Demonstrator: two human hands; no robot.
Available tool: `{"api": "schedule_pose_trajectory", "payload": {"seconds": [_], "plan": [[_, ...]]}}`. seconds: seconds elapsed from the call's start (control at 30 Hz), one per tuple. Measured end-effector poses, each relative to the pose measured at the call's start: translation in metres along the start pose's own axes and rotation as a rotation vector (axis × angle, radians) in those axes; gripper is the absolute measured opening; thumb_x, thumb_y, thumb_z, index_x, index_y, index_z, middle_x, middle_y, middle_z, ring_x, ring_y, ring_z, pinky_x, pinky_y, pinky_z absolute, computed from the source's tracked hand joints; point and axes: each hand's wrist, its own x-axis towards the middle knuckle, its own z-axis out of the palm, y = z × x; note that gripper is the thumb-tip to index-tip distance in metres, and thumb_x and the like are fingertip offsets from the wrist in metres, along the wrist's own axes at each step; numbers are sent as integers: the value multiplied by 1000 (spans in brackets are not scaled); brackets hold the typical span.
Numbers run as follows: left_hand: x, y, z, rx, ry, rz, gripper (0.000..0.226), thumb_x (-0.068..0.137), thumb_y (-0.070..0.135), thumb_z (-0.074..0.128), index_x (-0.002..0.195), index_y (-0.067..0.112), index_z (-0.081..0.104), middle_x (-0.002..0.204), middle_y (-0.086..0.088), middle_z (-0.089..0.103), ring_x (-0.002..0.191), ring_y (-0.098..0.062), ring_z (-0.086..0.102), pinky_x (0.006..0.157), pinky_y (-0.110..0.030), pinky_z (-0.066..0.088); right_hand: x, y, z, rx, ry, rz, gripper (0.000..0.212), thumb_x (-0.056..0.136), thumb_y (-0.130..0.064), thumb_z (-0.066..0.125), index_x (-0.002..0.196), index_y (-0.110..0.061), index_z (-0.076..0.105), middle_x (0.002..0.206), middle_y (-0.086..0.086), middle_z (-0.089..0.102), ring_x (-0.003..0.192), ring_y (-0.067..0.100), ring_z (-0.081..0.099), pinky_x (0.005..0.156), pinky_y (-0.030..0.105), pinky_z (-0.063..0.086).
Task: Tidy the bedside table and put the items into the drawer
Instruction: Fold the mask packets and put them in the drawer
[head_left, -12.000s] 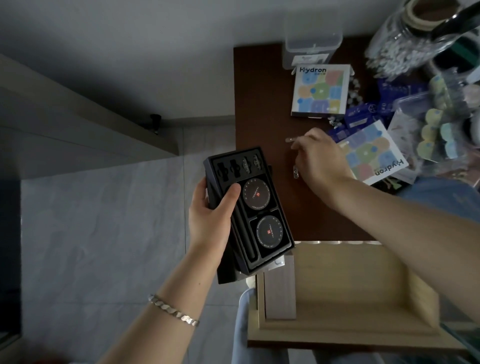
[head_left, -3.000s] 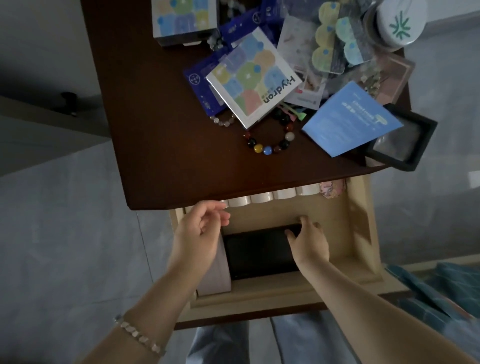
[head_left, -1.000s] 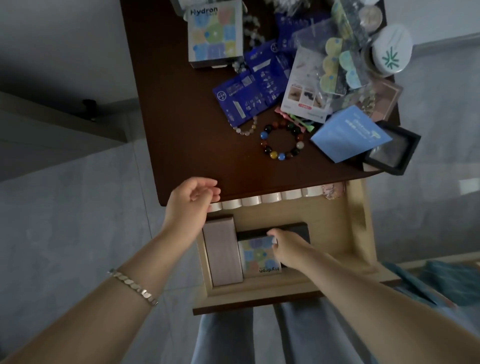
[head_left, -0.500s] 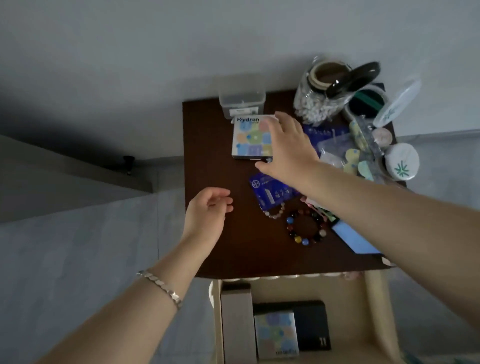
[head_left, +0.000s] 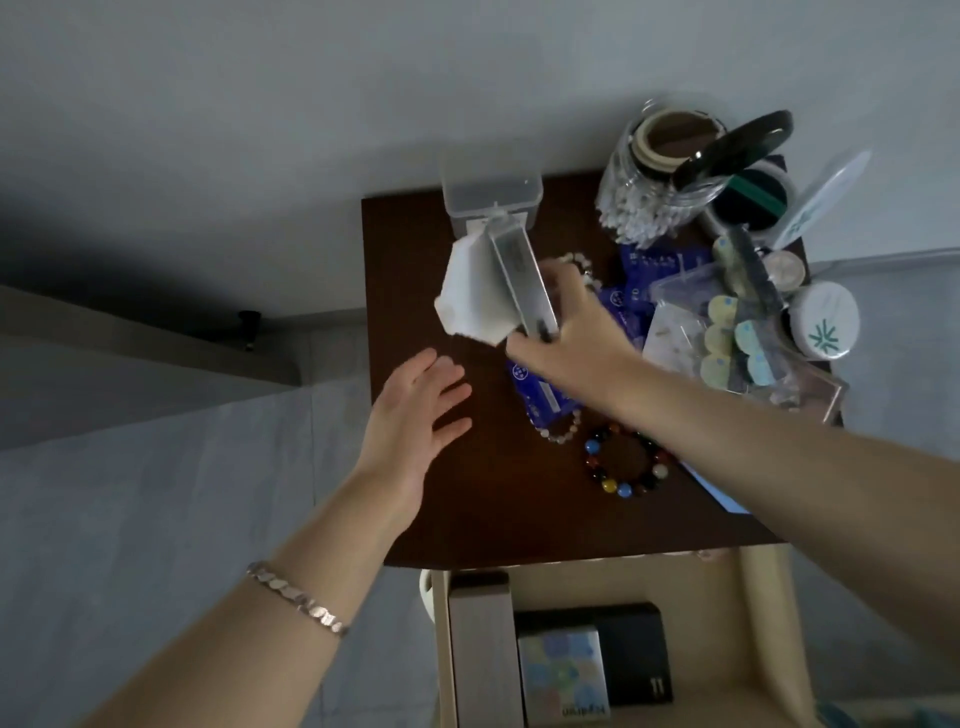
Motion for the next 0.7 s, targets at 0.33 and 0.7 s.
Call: {"api": "schedule_pose_trajectory", "payload": {"seconds": [0.33,0.7], "plan": [[-23,-13,24,174,150,11,30,86,14,61,107,26,43,100,1,57,93,-19,61,70,-28,55,-103,36,13,896,82,335,37,75,-9,70,108,-23,58,103,1,68,100,20,64,86,34,52],[-28,-3,43,17,91,-177,15,79,29,69,90,19,65,96,-3,71,94,-22,65,87,-41,51,-123,59,-20,855,154,409,20,87,-11,58,105,-19,64,91,4,67,83,18,61,81,37,52]]}}
